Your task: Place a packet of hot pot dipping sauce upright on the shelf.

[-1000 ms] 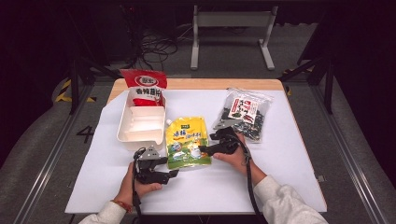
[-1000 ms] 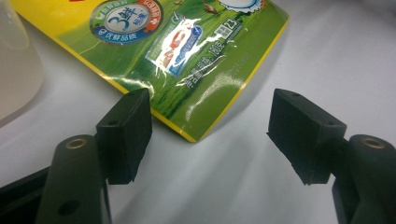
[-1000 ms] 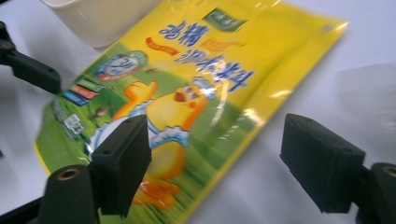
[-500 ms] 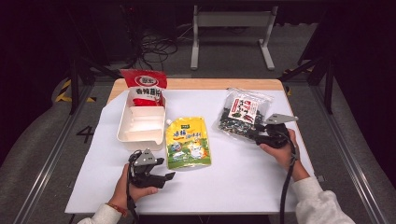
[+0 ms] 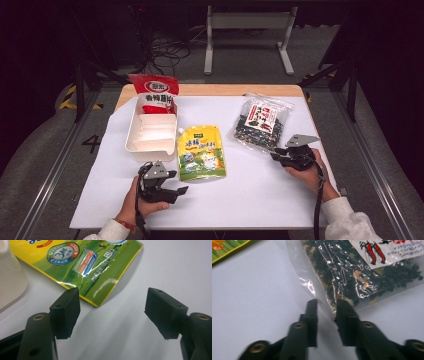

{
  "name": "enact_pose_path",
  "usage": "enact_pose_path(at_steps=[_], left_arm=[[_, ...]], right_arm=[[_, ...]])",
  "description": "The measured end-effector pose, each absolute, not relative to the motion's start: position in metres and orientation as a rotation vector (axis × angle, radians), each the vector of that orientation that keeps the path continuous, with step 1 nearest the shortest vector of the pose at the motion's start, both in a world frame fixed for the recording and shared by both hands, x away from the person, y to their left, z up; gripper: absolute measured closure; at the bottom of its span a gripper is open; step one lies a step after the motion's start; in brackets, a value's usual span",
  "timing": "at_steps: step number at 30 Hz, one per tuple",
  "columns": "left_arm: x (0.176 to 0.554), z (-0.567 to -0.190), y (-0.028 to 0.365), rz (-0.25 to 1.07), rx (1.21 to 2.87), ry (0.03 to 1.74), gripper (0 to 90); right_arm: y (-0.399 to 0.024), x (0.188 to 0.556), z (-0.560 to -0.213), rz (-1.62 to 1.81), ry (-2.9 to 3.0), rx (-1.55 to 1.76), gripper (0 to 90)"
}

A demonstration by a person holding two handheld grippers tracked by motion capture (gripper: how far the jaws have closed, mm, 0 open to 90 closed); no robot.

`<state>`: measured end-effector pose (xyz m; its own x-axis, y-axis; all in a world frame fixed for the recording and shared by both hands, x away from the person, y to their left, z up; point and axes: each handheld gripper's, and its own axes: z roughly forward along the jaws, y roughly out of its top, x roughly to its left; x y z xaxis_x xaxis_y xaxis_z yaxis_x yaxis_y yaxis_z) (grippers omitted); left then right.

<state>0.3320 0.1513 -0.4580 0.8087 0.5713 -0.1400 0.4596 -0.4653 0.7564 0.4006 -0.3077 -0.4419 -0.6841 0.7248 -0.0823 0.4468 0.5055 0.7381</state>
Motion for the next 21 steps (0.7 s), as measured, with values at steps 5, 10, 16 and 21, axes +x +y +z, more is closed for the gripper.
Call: enact_pose_path(at_steps=[5,10,16,21], left_arm=[[0.334,-0.457,0.148,0.151,2.134,0.756,29.1],[0.333,-0.453,0.138,0.131,2.139,0.716,28.9],[0.332,-0.448,0.131,0.124,2.147,0.673,27.9],[0.331,-0.445,0.125,0.123,2.144,0.65,27.8]], right_arm=[[-0.306,0.394,-0.439,1.069,2.447,0.885,90.0],[-0.307,0.375,-0.438,1.114,2.545,0.799,90.0],[-0.316,0.337,-0.439,1.161,2.627,0.717,90.0],[-0.325,0.306,-0.441,1.166,2.636,0.695,89.9]])
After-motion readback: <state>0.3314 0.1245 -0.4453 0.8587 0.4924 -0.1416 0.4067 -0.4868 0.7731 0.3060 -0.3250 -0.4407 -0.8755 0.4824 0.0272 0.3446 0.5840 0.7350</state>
